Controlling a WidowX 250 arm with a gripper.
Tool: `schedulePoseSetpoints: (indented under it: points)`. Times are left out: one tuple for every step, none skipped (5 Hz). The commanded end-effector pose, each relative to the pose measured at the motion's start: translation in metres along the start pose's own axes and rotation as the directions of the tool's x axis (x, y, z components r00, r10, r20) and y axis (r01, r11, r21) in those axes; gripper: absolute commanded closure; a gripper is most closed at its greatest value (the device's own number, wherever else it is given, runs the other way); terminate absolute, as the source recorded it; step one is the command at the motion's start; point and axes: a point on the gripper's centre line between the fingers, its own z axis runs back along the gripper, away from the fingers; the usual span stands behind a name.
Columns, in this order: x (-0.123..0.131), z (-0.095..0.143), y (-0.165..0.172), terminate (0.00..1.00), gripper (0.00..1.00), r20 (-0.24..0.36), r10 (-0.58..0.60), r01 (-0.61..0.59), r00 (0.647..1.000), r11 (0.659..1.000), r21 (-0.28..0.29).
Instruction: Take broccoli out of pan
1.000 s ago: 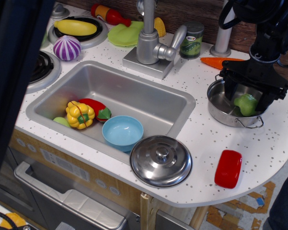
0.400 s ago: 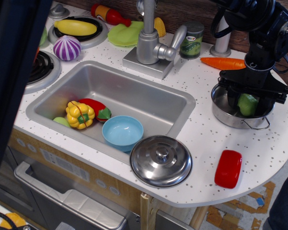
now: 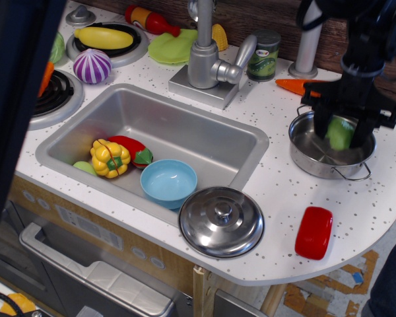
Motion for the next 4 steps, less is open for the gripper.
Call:
schedulePoseSetpoints:
  points:
    - [0.002, 0.083, -0.002, 0.0, 1.0, 0.078, 0.033, -0.033, 0.996, 0.999, 0.002]
    - [-0.026, 0.078, 0.008, 0.0, 1.0, 0.08, 0.078, -0.08, 0.994, 0.996, 0.032]
    - [-0.057, 0.061, 0.018, 0.0, 1.0, 0.082, 0.1, -0.101, 0.992, 0.995, 0.01]
    - [-0.07, 0.045, 0.021, 0.0, 1.0, 0.094, 0.101, -0.1, 0.99, 0.995, -0.019]
